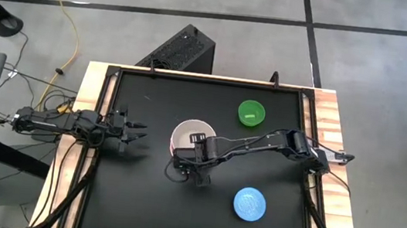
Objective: Nest bowls inside each other
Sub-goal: Stack the grey bowl on the pink bowl
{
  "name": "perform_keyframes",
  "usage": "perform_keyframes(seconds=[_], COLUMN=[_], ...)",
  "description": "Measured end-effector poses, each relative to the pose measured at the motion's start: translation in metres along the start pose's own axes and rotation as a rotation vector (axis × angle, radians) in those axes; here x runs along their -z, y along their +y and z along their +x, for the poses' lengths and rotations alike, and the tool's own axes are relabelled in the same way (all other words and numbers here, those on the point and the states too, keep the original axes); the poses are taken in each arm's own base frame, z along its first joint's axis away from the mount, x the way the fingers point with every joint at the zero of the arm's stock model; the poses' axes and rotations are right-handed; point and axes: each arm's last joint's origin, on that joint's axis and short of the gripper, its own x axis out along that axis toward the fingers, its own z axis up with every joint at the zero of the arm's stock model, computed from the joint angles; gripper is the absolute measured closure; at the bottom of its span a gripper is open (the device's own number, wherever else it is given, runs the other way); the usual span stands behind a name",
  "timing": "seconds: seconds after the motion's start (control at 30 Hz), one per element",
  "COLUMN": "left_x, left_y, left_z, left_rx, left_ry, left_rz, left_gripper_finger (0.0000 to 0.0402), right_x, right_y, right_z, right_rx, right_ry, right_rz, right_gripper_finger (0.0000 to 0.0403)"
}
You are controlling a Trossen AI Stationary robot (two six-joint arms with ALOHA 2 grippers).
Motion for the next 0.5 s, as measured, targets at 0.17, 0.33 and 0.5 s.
perform_keyframes(seconds=[0.17, 0.33, 0.5], left_x=[0.0, 0.0, 0.0], left_y=[0.0, 0.0, 0.0], left_z=[0.0, 0.0, 0.0], left_rx=[0.0, 0.0, 0.0], left_ry=[0.0, 0.0, 0.0], left_rz=[0.0, 0.0, 0.0], left_gripper_finger=[0.0274, 0.0274, 0.0274], right_x=[0.0, 0.0001, 0.0009], right_y=[0.0, 0.0003, -0.0001], right_z=[0.0, -0.0002, -0.0003], right_rx=[0.0, 0.007, 0.032], right_ry=[0.0, 0.002, 0.011], right_rz=[0.002, 0.007, 0.016], right_gripper_finger=[0.0348, 0.0339, 0.0326])
